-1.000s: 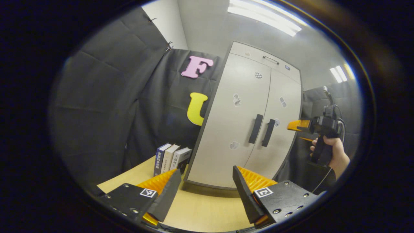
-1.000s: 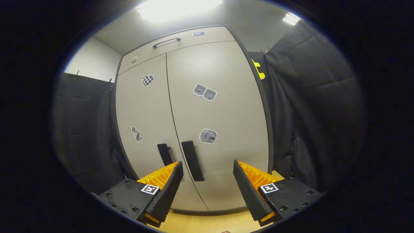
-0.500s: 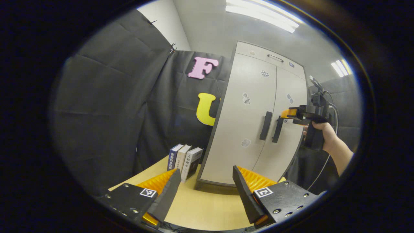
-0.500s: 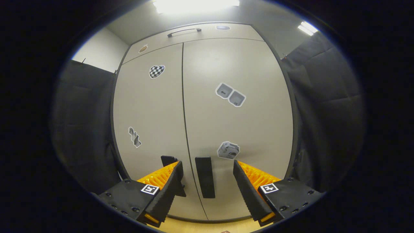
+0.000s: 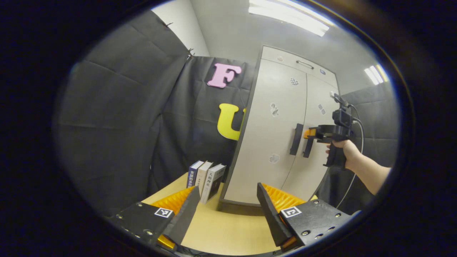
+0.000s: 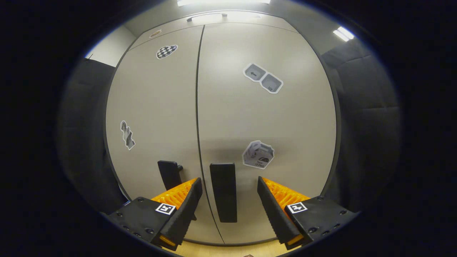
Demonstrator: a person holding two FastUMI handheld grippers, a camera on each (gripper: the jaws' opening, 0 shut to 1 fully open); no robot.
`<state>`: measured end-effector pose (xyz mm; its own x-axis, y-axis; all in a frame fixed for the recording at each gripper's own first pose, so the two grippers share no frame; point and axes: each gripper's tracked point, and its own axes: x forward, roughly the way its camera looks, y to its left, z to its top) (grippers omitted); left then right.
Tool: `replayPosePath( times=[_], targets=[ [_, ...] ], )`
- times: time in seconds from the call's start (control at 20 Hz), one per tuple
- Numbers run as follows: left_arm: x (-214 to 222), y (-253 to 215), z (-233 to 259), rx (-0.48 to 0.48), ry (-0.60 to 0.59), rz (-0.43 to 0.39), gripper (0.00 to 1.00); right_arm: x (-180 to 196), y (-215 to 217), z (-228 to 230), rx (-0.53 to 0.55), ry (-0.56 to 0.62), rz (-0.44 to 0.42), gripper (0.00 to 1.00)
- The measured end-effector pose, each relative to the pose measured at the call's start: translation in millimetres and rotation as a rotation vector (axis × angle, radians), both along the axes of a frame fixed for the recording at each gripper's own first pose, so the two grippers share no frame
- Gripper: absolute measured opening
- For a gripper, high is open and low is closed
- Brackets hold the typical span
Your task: Open the right door of the double-door shoe cabinet with the right hand, and open the left door with the left hand.
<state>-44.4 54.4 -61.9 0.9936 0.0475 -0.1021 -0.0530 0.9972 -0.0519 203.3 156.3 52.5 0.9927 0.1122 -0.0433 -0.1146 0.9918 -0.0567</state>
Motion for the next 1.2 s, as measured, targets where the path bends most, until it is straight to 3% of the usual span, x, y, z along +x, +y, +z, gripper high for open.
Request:
replayPosePath(
  times=[0.05,0.15,0.2,0.25,0.3,0.45,0.5,0.6,0.65,0.7,0.9,1.0,1.15,1.2],
  targets=[
    [1,1,1,0.002,0.0,-0.003,0.93,3,0,-2,0.001,0.009,-0.006,0.94],
    [1,2,-2,0.003,0.007,-0.007,0.93,6,2,-5,-0.001,0.026,-0.007,0.81],
    [4,3,-3,-0.004,0.018,-0.007,0.96,6,5,-6,0.001,0.032,0.004,0.65],
    [2,4,-6,-0.019,0.028,-0.003,0.9,4,11,-6,0.014,0.035,0.037,0.66],
    [1,5,-7,-0.037,0.032,0.0,0.93,4,11,-4,0.012,0.031,0.035,0.52],
    [-1,10,-14,-0.082,0.047,0.011,0.93,9,7,-4,0.006,0.029,0.009,0.38],
    [-3,11,-16,-0.088,0.054,0.015,0.96,9,7,-4,0.001,0.03,0.007,0.36],
    [-5,11,-18,-0.091,0.059,0.019,0.9,9,7,-5,-0.022,0.031,0.002,0.35],
    [-5,11,-16,-0.09,0.057,0.017,0.93,11,7,-5,-0.02,0.028,0.006,0.29],
    [-6,11,-16,-0.088,0.054,0.013,0.9,10,6,-5,-0.008,0.022,0.012,0.29],
    [-11,5,-15,-0.091,0.055,-0.002,0.93,9,6,-4,0.016,0.029,0.086,0.09],
    [-14,1,-18,-0.1,0.066,-0.014,0.96,5,5,-5,-0.013,0.036,0.103,0.05],
    [-14,-8,-20,-0.094,0.086,-0.035,0.93,-1,4,-5,-0.009,0.037,0.118,0.09],
    [-16,-11,-20,-0.087,0.086,-0.04,0.94,-2,4,-4,-0.002,0.038,0.123,0.05]
  ],
)
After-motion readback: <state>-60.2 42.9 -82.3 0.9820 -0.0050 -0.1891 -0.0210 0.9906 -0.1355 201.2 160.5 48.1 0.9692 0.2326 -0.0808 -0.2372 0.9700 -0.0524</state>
